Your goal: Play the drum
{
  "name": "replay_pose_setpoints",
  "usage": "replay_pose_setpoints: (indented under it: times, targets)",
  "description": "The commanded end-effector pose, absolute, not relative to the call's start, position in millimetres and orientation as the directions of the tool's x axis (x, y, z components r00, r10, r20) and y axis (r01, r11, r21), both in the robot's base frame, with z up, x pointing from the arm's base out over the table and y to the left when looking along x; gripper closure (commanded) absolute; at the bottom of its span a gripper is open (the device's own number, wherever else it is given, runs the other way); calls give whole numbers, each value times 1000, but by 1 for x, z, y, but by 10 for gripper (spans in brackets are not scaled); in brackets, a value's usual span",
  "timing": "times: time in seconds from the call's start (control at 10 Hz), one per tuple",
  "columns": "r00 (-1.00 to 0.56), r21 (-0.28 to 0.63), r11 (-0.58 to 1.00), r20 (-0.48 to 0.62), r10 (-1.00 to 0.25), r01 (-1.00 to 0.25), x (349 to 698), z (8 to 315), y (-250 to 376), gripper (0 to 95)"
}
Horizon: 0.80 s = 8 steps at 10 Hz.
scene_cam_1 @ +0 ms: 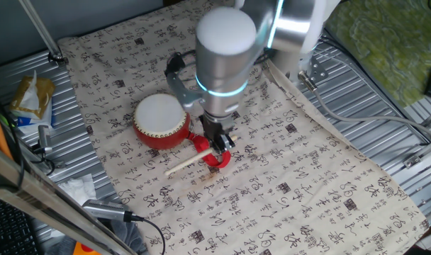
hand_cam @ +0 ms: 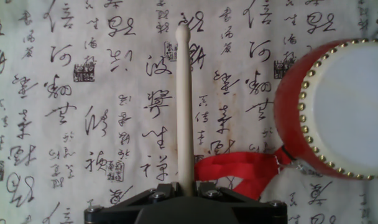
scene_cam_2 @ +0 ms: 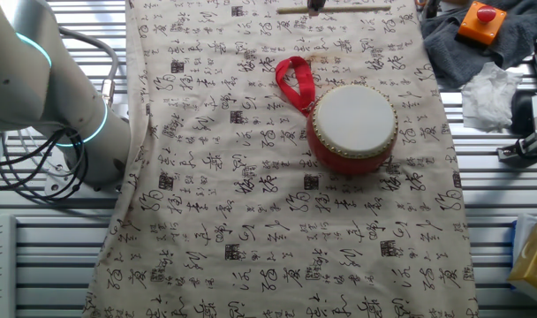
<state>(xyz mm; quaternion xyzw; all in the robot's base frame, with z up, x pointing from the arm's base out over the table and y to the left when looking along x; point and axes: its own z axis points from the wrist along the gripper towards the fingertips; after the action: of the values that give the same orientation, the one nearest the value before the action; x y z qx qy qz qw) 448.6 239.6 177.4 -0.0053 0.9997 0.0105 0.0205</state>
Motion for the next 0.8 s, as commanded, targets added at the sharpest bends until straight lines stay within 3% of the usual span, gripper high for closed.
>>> replay_pose_setpoints:
  times: [0.1,0.3,0.6,0.8]
  targets:
    - [-999,29,1000,-44,-9,-10,447,178,238,950]
    - [-999,10,1000,-48,-15,-15,447,178,238,950]
    - [-982,-26,982,-33,-188,-187,447,178,238,950]
    - [-973,-24,973,-27,-230,-230,447,178,238,950]
